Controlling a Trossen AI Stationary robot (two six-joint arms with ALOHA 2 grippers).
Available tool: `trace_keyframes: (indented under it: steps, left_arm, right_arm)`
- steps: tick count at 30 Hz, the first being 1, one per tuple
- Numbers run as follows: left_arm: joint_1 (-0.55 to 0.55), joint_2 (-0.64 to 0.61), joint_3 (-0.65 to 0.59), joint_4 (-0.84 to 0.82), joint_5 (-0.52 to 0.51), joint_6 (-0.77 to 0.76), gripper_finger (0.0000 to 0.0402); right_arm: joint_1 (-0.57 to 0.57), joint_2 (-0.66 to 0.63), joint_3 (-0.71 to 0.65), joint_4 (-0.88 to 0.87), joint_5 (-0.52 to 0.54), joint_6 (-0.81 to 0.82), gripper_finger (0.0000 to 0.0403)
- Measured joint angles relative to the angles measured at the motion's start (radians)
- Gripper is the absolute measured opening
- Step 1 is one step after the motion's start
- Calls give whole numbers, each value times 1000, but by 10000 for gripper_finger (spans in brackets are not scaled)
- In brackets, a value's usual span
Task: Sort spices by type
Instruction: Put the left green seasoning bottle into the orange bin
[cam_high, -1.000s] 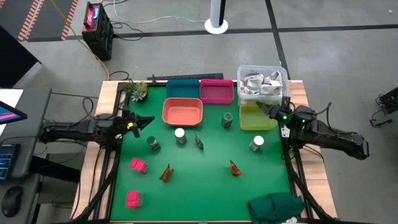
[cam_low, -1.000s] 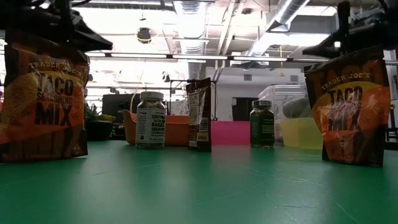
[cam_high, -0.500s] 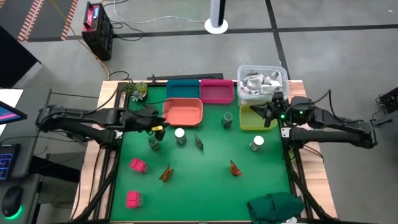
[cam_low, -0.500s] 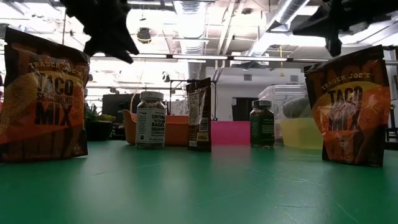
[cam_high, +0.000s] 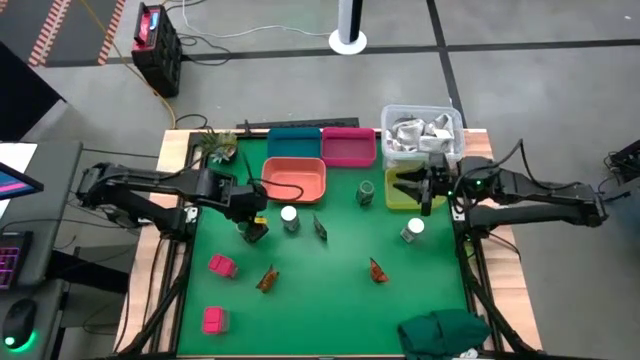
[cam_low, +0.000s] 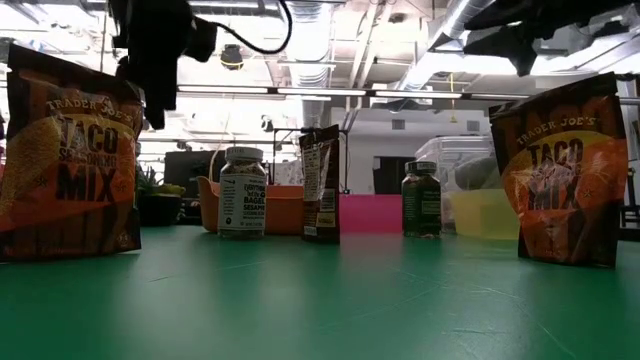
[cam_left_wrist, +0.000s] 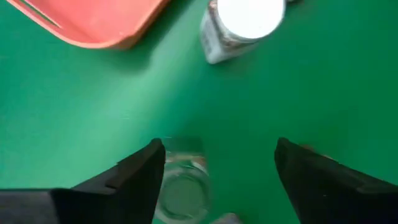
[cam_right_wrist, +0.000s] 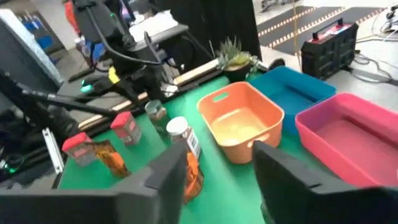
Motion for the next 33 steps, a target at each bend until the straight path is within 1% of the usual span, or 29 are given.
trace_keyframes:
  steps: [3,6,12,15,17,23,28,33]
  left_arm:
    - [0,23,0,-15,-50,33,315]
    - [10,44,-3,-30,-53,56,326]
    - [22,49,-77,-25,-45,40,330]
    - [22,39,-117,21,-10,41,330]
    - [20,34,-133,42,10,45,330]
    - [16,33,-159,39,21,68,330]
    - [15,33,-214,46,89,71,330]
    - [12,33,-248,93,87,63,327]
  right_arm:
    - [16,10,0,1,0,5,260]
    - [42,12,0,5,0,7,274]
    - [73,14,0,5,0,7,276]
    - [72,22,0,0,1,14,276]
    - [69,29,0,-1,4,21,276]
    - [56,67,0,-1,5,23,276]
    - [56,97,0,0,8,25,276]
    - [56,120,0,15,8,32,276]
